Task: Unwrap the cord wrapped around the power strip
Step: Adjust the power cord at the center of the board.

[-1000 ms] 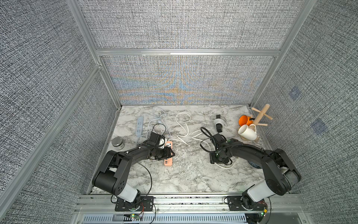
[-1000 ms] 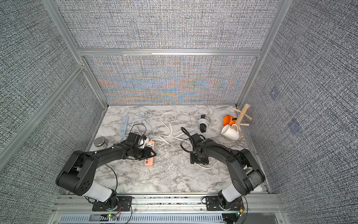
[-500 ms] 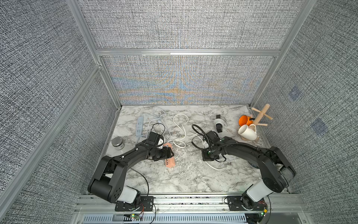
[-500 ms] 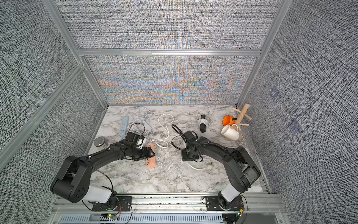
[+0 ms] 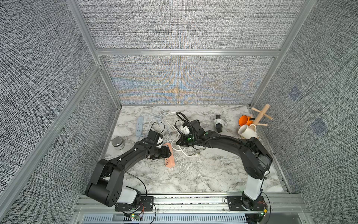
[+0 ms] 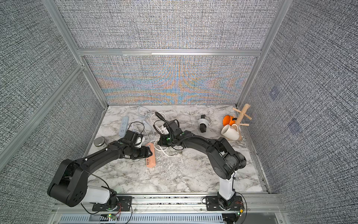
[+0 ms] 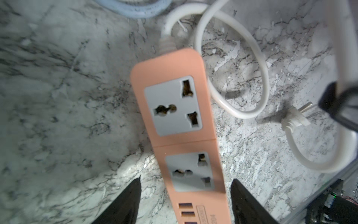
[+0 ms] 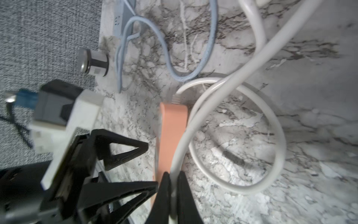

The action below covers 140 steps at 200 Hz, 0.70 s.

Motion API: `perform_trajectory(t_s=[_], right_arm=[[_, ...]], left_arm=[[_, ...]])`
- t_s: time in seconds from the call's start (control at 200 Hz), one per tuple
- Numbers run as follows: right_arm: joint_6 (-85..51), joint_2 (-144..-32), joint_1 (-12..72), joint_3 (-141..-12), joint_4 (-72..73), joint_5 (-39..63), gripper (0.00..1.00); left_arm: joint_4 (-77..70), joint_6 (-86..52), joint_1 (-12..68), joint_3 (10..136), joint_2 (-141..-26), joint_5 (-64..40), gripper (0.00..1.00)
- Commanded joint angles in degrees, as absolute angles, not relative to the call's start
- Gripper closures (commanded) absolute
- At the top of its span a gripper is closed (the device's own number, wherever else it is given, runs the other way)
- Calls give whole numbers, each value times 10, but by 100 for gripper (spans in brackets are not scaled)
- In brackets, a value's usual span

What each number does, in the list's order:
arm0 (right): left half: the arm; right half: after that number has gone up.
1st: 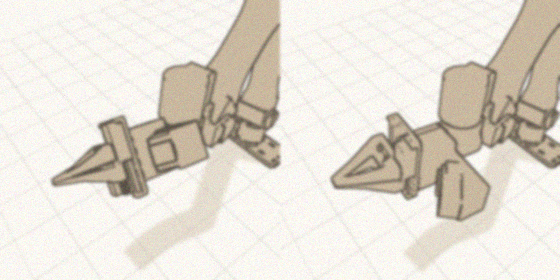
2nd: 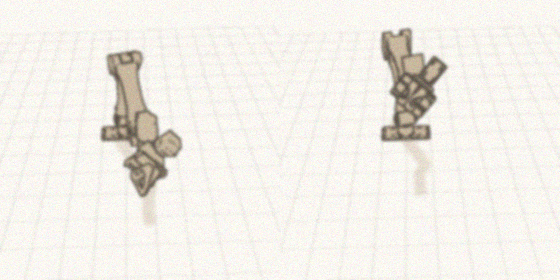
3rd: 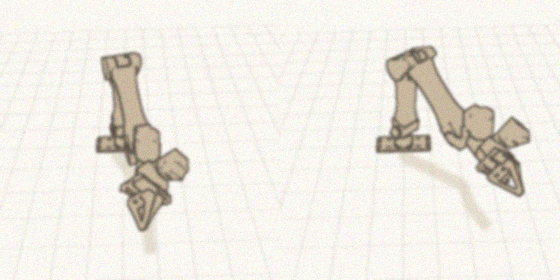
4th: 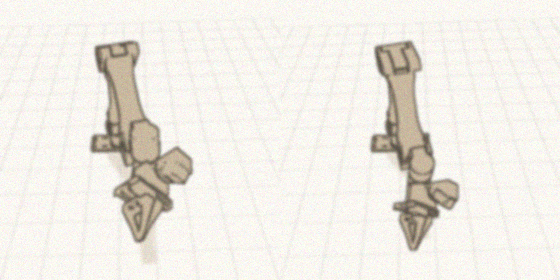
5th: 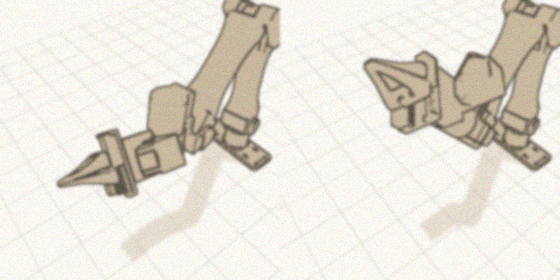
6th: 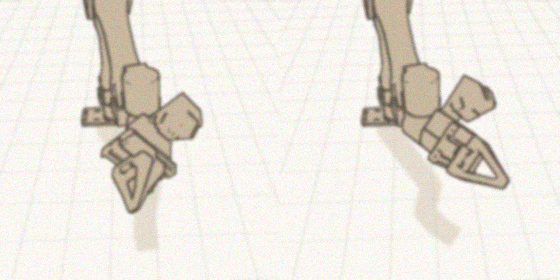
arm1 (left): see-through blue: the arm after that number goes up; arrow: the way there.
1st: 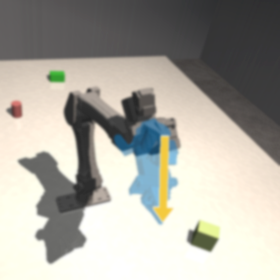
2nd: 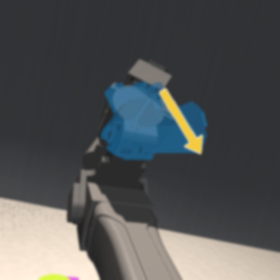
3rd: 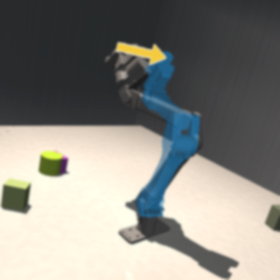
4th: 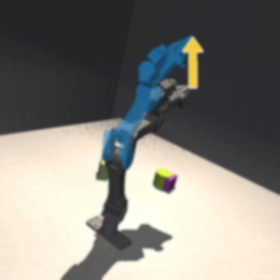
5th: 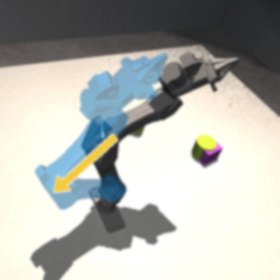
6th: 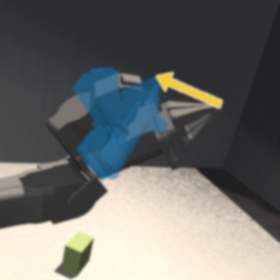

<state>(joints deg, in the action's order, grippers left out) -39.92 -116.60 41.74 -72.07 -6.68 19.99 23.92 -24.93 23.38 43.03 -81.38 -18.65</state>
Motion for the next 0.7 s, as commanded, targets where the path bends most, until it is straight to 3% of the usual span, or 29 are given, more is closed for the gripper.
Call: perform_trajectory(t_s=[0.0,0.16,0.31,0.38,0.43,0.551,0.696], right_arm=[[-393,-1171,415,-721,-83,131,100],[-394,-1158,401,-686,-85,104,79],[-398,-1148,390,-655,-70,111,66],[-396,-1142,385,-642,-69,118,50],[-392,-1130,383,-633,-67,122,44],[-365,-1096,380,-616,-94,118,44],[-323,-1056,378,-566,-144,113,54]], left_arm=[[257,-232,234,439,-816,-154,28],[244,-236,234,445,-829,-166,27],[237,-235,240,453,-843,-166,19],[237,-235,246,462,-856,-164,16],[237,-235,250,467,-864,-163,15],[243,-231,257,479,-876,-155,15],[253,-223,265,491,-889,-145,18]])
